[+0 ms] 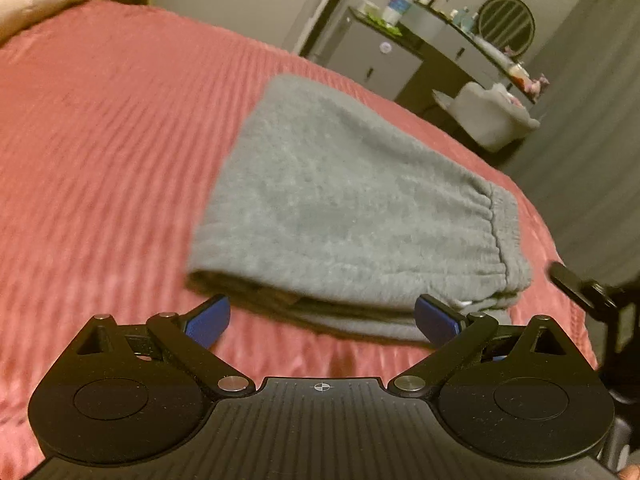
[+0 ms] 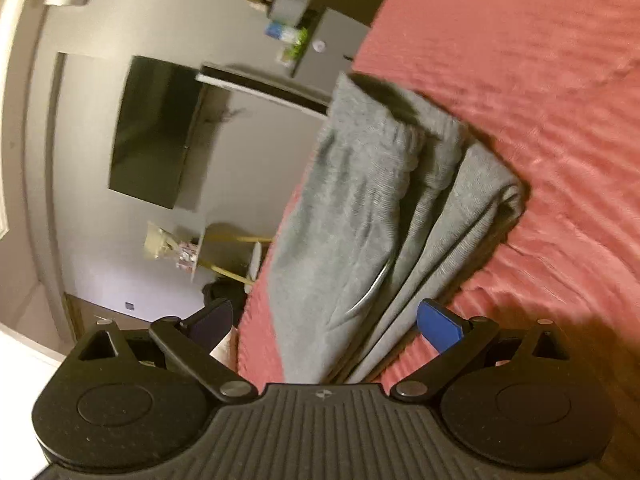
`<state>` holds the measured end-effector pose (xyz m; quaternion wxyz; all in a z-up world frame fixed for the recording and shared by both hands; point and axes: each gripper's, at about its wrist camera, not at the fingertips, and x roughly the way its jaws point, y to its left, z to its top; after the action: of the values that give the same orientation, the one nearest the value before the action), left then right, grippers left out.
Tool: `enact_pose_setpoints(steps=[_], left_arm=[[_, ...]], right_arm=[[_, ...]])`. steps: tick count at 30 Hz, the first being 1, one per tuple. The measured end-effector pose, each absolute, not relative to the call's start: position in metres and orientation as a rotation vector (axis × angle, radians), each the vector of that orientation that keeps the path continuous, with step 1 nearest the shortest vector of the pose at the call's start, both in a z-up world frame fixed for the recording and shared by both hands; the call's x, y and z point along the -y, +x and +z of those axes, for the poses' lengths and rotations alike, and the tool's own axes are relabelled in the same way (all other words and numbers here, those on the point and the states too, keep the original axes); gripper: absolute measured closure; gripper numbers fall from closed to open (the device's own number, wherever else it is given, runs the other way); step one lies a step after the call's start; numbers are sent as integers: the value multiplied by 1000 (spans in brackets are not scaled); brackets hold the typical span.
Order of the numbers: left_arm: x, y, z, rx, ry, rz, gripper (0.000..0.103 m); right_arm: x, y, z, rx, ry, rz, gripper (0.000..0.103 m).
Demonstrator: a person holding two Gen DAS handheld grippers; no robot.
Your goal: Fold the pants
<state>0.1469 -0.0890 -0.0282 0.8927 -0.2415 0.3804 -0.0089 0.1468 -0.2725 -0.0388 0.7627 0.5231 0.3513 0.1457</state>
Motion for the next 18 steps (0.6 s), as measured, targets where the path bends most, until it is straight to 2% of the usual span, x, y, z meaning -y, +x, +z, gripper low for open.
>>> enact_pose_setpoints(steps=[5,9,15,18], left_arm=[[105,185,-45,-828,-448,10,2],[105,198,-51,-809,-364,78,4],[107,192,-43,-797,-363,89,7],[128,188,-38,-804,-286,56,5]], right_arm=[[261,188,-62,-816,1184,387,4],[286,190,-76,-763,1228,322,4],[306,165,-54,-624,1132,220,4],[278,173,-43,-655,1055,353,4]])
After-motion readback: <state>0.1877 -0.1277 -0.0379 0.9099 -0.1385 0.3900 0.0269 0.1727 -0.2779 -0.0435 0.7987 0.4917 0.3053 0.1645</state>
